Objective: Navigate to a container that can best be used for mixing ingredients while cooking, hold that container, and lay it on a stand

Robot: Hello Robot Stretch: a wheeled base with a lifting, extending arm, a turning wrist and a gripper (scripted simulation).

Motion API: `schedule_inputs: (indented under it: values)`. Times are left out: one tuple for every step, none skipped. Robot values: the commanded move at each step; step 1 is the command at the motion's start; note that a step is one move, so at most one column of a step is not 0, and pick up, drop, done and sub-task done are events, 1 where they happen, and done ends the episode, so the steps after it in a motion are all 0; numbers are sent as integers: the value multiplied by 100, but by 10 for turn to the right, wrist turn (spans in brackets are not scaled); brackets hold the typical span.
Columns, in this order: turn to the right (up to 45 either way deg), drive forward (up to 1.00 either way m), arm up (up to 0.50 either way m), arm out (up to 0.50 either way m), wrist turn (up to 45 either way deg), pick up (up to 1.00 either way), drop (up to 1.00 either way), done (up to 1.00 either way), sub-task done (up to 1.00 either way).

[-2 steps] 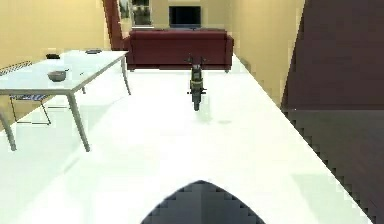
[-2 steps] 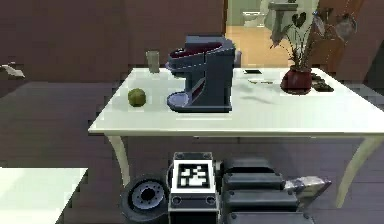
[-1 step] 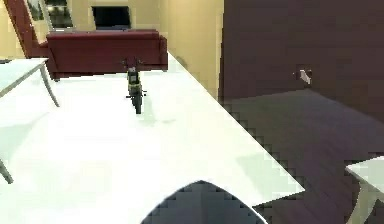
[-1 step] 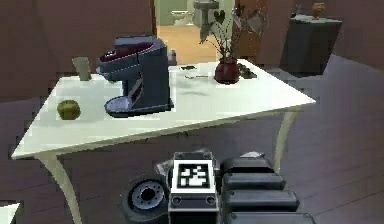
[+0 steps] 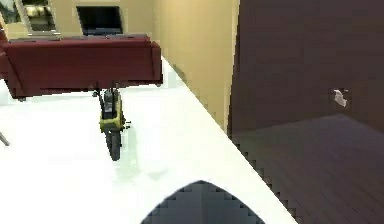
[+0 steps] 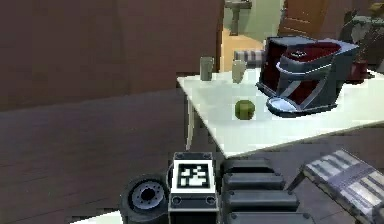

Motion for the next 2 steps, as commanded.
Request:
schedule_inputs:
  values:
    - [0,100,0,0,0,0,0,0,0]
    - [0,80,0,0,0,0,0,0,0]
